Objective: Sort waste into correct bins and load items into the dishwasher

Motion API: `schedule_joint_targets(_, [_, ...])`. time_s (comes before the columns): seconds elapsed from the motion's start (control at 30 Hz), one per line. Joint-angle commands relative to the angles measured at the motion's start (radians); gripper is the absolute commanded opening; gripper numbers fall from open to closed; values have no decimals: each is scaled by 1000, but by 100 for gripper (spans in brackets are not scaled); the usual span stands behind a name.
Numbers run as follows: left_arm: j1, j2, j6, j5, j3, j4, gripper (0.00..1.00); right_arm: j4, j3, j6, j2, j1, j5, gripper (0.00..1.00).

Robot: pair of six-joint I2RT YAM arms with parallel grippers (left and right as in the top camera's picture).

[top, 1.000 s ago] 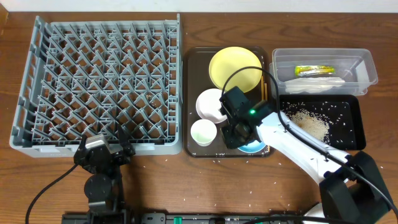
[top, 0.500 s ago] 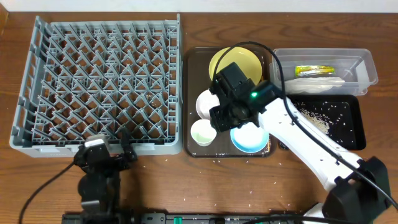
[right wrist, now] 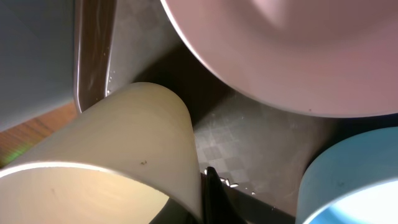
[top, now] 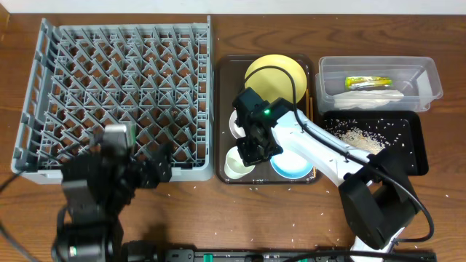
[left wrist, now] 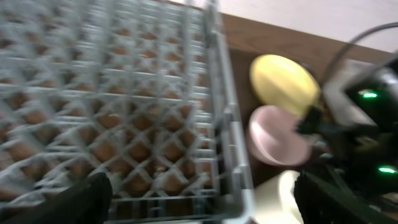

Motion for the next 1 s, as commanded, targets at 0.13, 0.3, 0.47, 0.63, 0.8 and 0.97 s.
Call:
schedule_joint_targets(0.13, [4, 135, -9, 407, 31, -10, 95, -15, 31, 14, -159, -73, -52, 1])
schedule_joint_targets(0.3, [4, 219, -13, 816, 31, 73, 95, 142, 30, -66, -280, -303, -407, 1])
schedule_joint_targets(0.47, [4, 294, -12, 1126, 31, 171, 95, 374, 29, -73, -227, -374, -834, 1])
schedule_joint_targets(0.63, [4, 323, -86, 1177, 31, 170, 95, 492, 29, -73, -163, -343, -1072, 1])
schedule_joint_targets(0.8, [4, 323, -174, 1152, 31, 174, 94, 502, 29, -88, -152, -338, -1151, 1])
schedule_joint_targets(0.97, [4, 335, -373, 990, 31, 171, 93, 518, 29, -88, -152, -333, -1136, 1])
